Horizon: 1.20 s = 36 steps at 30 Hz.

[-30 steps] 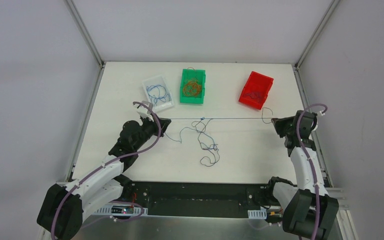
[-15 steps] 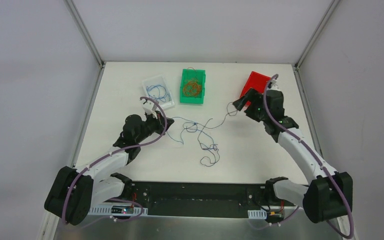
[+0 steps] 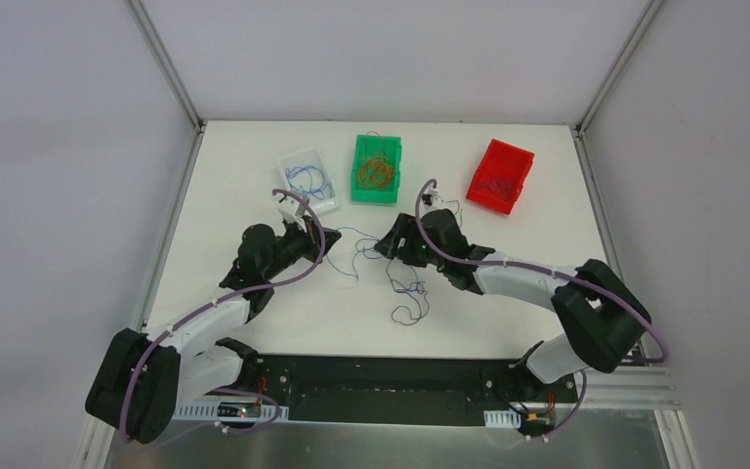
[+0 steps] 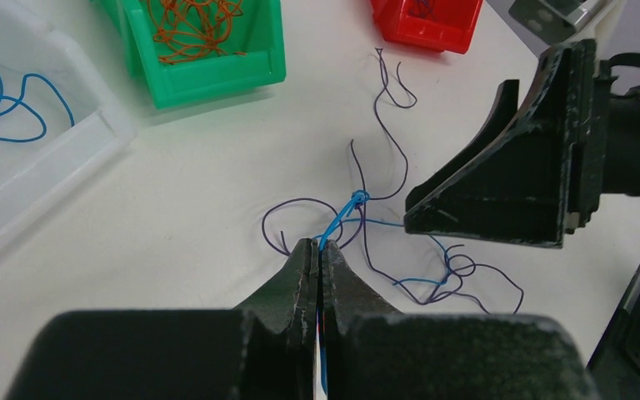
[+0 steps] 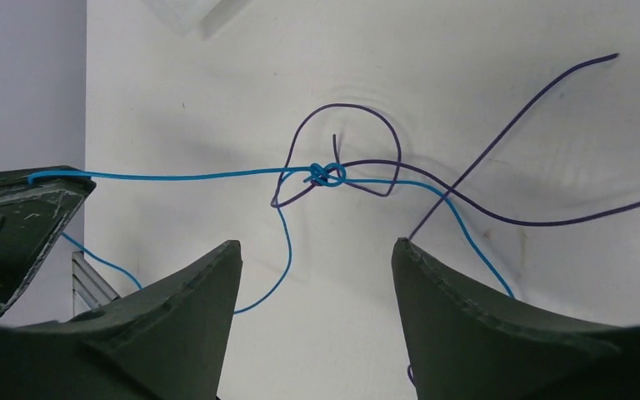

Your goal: Untangle the cables

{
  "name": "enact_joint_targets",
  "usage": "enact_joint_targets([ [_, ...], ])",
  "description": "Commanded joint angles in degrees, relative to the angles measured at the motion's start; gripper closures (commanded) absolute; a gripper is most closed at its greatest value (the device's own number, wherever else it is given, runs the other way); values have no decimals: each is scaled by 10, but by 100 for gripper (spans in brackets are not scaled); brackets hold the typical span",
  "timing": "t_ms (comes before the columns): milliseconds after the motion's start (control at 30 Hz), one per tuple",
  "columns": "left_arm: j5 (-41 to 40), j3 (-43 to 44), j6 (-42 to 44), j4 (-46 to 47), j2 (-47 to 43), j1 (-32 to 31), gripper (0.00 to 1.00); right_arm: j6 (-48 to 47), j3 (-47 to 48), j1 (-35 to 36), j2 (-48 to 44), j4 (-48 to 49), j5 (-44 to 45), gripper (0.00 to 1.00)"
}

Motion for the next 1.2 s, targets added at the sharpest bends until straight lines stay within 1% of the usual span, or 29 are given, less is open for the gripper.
enact_joint_targets([
  [0,11,9,10,36,-14,2,100,62,18,32,53,111,75,31],
  [167,8,6,12,36,-20,2,100,86,39,41,105,137,93,35],
  [300,3,6,15,32,-23,2,100,94,54,42,132,154,96,44],
  [467,1,6,15,32,-23,2,100,96,75,44,150,160,87,52],
  [533,2,6,16,32,-21,2,100,96,81,46,156,160,85,58],
  [567,1,6,16,33,-22,2,100,97,84,47,158,160,84,62],
  [600,0,6,16,32,-22,2,100,98,84,48,160,160,83,69],
  [667,-4,6,17,30,-21,2,100,98,85,48,157,153,81,95],
  [700,-10,7,18,26,-22,2,100,97,84,48,152,145,81,100],
  [800,-52,11,21,-5,-24,2,100,85,73,47,115,95,87,100],
  [867,-118,16,19,-46,-31,2,100,76,52,40,74,51,93,100],
  [933,-182,14,13,-77,-44,4,100,70,22,21,31,19,79,100],
  [1000,-242,5,3,-96,-60,7,100,62,-19,-11,-13,-9,54,100],
  [1033,-260,2,-2,-104,-67,9,100,58,-36,-40,-35,-23,39,99],
  [1167,-281,4,-9,-124,-71,15,100,34,-98,-126,-138,-74,2,99],
])
